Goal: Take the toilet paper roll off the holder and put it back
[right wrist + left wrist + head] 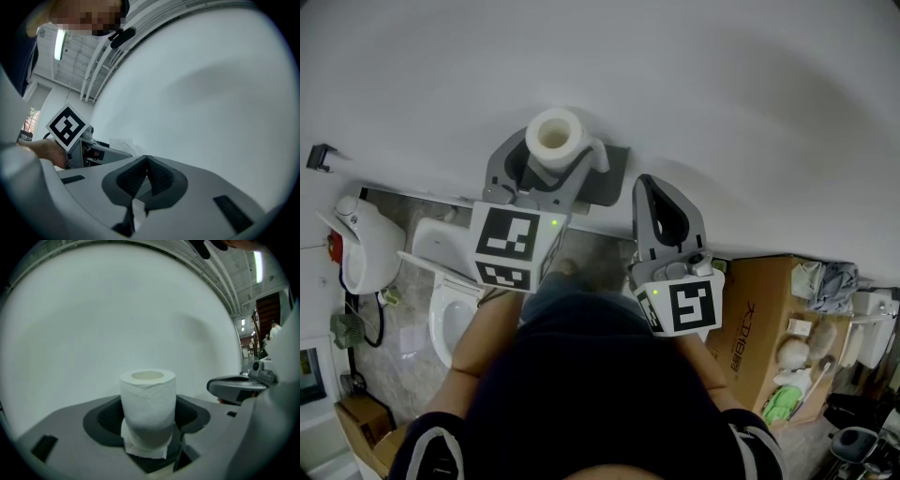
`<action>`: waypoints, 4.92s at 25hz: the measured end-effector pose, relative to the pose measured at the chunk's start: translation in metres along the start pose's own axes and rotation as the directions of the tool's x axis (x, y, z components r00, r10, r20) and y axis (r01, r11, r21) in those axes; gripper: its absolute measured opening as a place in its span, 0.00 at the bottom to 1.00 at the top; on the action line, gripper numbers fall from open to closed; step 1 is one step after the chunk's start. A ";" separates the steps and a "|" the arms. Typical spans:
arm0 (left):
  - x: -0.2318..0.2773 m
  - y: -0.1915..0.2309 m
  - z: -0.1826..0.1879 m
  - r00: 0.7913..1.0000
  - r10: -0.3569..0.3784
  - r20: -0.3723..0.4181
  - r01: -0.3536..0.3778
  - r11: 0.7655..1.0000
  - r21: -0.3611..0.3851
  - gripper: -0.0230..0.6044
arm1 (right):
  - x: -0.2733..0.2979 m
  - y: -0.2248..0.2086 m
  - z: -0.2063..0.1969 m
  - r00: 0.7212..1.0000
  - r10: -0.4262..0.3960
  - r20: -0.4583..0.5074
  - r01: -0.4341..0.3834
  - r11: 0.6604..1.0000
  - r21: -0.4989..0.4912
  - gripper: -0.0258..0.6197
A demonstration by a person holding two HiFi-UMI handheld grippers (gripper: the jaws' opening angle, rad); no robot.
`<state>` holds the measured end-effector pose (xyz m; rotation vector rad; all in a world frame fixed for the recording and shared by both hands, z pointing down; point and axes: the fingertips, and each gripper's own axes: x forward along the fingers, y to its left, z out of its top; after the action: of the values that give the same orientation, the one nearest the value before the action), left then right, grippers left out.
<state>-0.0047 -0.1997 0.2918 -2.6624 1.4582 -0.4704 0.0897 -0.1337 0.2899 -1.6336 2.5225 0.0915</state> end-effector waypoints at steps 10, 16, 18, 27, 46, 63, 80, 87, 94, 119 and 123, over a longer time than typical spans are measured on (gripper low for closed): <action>0.002 0.002 0.000 1.000 -0.014 -0.027 0.013 1.000 -0.024 0.52 | 0.000 0.000 0.002 1.000 -0.002 0.006 0.002 1.000 -0.001 0.06; 0.004 0.001 -0.004 0.999 -0.018 -0.042 0.017 1.000 -0.019 0.52 | 0.000 0.000 0.000 1.000 -0.003 0.003 0.003 1.000 0.000 0.06; 0.004 0.001 -0.004 0.999 -0.019 -0.043 0.018 1.000 -0.013 0.52 | 0.000 0.000 0.000 1.000 -0.004 0.003 0.004 1.000 -0.001 0.07; 0.003 -0.001 -0.002 0.999 -0.029 -0.031 0.028 1.000 -0.002 0.55 | 0.000 0.000 0.001 1.000 -0.005 0.004 0.005 1.000 -0.001 0.06; -0.012 0.006 0.007 0.999 0.028 0.038 -0.029 0.999 0.022 0.57 | -0.008 0.000 0.005 1.000 -0.011 0.018 0.011 1.000 -0.004 0.06; -0.045 0.013 0.037 0.972 0.061 0.225 -0.045 0.996 -0.075 0.53 | -0.014 0.004 0.007 1.000 -0.005 0.020 0.005 1.000 -0.012 0.06; -0.102 0.073 0.026 0.941 0.213 0.262 -0.169 0.969 -0.180 0.04 | -0.006 0.019 0.030 0.997 -0.060 0.053 0.065 0.994 -0.092 0.06; -0.121 0.109 0.009 0.945 0.222 0.240 -0.190 0.970 -0.150 0.04 | 0.004 0.024 0.041 0.987 -0.151 0.055 0.157 0.978 -0.136 0.06; -0.121 0.115 -0.001 0.958 0.138 0.250 -0.106 0.985 -0.139 0.04 | -0.001 0.031 0.050 0.966 -0.255 0.038 0.257 0.948 -0.186 0.06; -0.143 0.112 -0.019 0.954 -0.077 0.289 0.103 0.992 -0.079 0.04 | -0.016 0.081 0.054 0.921 -0.388 0.044 0.387 0.892 -0.232 0.06; -0.139 0.111 -0.020 0.949 -0.094 0.302 0.121 0.990 -0.070 0.04 | -0.017 0.081 0.050 0.918 -0.397 0.019 0.389 0.886 -0.254 0.06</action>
<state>-0.1707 -0.1427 0.2560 -2.7388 1.2779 -0.0052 0.0264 -0.0790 0.2410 -2.2300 2.2159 0.3591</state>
